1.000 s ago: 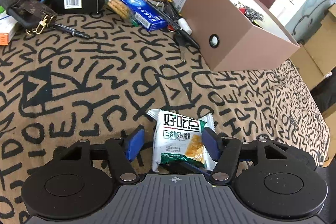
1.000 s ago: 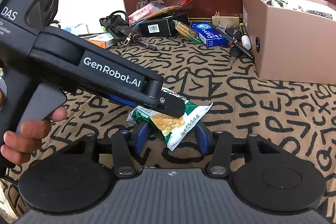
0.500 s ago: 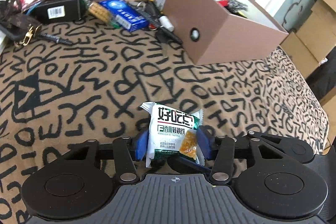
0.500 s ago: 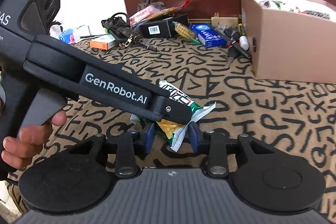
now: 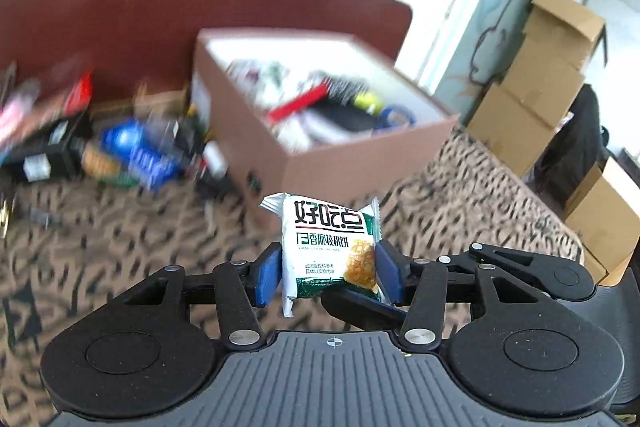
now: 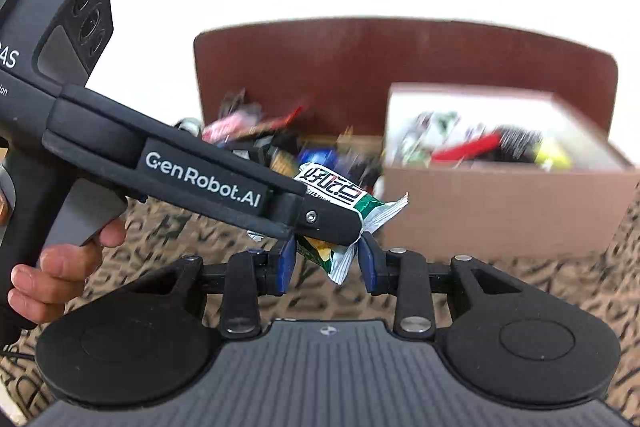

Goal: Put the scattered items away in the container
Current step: 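Carry the cracker packet over the cardboard box with the left gripper, then lower the cracker packet into the box and open the left gripper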

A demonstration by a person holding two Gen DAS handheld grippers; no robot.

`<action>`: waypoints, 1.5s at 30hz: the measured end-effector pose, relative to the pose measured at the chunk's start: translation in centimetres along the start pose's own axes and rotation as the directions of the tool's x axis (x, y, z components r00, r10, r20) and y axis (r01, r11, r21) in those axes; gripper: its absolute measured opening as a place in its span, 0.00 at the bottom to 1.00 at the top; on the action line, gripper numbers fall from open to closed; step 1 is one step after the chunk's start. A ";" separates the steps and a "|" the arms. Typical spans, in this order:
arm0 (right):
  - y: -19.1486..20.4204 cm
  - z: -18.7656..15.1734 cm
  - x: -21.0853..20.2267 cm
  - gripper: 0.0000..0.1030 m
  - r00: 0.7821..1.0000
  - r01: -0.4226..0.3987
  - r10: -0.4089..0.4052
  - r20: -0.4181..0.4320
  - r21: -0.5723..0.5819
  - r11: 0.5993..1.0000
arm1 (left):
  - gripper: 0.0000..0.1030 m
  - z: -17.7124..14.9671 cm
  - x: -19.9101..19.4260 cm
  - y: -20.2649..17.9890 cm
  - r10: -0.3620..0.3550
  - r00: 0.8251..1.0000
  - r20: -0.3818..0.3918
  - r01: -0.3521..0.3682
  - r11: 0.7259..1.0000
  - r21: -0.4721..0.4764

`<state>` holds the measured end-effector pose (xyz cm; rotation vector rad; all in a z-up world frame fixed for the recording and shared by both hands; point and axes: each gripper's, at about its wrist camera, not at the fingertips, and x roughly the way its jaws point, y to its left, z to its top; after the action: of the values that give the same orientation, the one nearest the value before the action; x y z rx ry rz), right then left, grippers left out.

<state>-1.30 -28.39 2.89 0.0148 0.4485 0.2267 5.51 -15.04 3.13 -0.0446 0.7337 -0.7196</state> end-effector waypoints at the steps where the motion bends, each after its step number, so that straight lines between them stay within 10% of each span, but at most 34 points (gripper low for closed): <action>1: -0.4 0.5 -0.1 0.37 1.000 0.008 -0.008 0.015 -0.003 1.000 | 0.61 0.8 0.1 -0.4 -0.005 1.000 0.013 0.005 1.000 0.010; 16: -7.2 7.0 5.0 0.38 0.984 0.145 -0.136 0.114 -0.082 0.986 | 0.63 11.9 7.2 -0.9 -0.078 0.993 0.083 0.074 0.996 0.044; 34: -16.4 11.8 17.2 0.40 0.973 0.203 -0.223 -0.065 -0.236 0.950 | 0.69 20.1 22.2 3.8 -0.120 0.992 0.030 0.122 0.988 -0.095; 45: -15.2 10.5 19.2 0.90 0.937 0.282 -0.336 -0.094 -0.362 0.888 | 0.98 19.1 22.9 5.3 -0.116 0.993 0.014 0.116 0.991 -0.071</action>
<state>23.32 -38.60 3.14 -0.4198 0.5539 -0.0138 32.39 -29.01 2.40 -0.1573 0.7516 -0.8032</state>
